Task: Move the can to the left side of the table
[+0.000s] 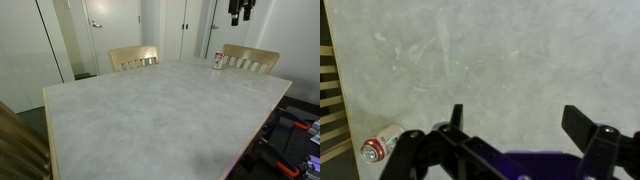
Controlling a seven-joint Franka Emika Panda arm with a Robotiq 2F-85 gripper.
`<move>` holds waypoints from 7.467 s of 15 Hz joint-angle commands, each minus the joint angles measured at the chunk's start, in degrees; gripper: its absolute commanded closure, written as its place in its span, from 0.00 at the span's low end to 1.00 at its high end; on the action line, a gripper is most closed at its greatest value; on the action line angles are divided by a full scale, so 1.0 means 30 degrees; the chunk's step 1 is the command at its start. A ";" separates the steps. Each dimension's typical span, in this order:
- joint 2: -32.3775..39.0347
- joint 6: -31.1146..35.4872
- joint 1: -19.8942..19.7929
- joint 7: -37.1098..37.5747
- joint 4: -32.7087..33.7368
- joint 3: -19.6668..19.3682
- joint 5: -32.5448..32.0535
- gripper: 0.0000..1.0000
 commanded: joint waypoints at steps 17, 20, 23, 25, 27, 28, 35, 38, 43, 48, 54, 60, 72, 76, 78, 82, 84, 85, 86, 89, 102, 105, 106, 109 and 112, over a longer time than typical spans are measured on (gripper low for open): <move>0.5239 0.0220 -0.0438 -0.2364 0.4949 -0.2172 0.1115 0.00; 0.5137 0.0193 -0.0398 -0.2279 0.4880 -0.2075 0.1111 0.00; 0.5046 0.0190 -0.0353 -0.2240 0.4878 -0.2021 0.1111 0.00; 0.5492 0.0249 -0.0426 -0.2156 0.5249 -0.2078 0.0813 0.00; 0.6244 0.0112 -0.0578 -0.1957 0.6122 -0.2229 0.0611 0.00; 0.6729 -0.0076 -0.0690 -0.2521 0.6784 -0.2397 0.0872 0.00; 1.1847 -0.2058 -0.2247 -0.4528 1.2582 -0.3338 0.3330 0.00; 1.4118 -0.2876 -0.3293 -0.4491 1.5114 -0.3403 0.4465 0.00; 1.7213 -0.3707 -0.4832 -0.4317 1.9138 -0.3381 0.5155 0.00; 1.7029 -0.3298 -0.4926 -0.3770 1.8975 -0.3409 0.4612 0.00; 1.7222 -0.1911 -0.4874 -0.2790 1.8794 -0.3070 0.5353 0.00; 1.9080 -0.1405 -0.6408 -0.2157 2.0986 -0.3213 0.7564 0.00; 2.5995 -0.0261 -0.9299 -0.2621 2.8664 -0.2334 0.9285 0.00; 2.7076 -0.0409 -0.9371 -0.1665 3.0364 -0.2497 0.8525 0.00; 2.7401 -0.0944 -0.9385 -0.0882 3.1065 -0.2821 0.8075 0.00; 2.7983 -0.2223 -0.9551 -0.0069 3.2268 -0.2930 0.7402 0.00; 2.7977 -0.2855 -0.9511 0.0029 3.2127 -0.2998 0.7454 0.00; 2.8047 -0.3237 -0.9536 0.0086 3.2200 -0.2941 0.7484 0.00; 2.8096 -0.3574 -0.9539 0.0157 3.2209 -0.2917 0.7514 0.00; 2.8259 -0.4382 -0.9561 0.0345 3.2330 -0.2864 0.7596 0.00; 2.8031 -0.5896 -0.9210 0.0302 3.2126 -0.2699 0.7586 0.57; 2.7975 -0.5830 -0.9092 0.0065 3.2123 -0.2674 0.7528 0.60; 2.7926 -0.5785 -0.9021 -0.0052 3.2095 -0.2666 0.7501 0.60; 2.7729 -0.5777 -0.8736 -0.0477 3.1992 -0.2651 0.7399 0.60; 2.7467 -0.5672 -0.8242 -0.1182 3.1795 -0.2708 0.7198 0.60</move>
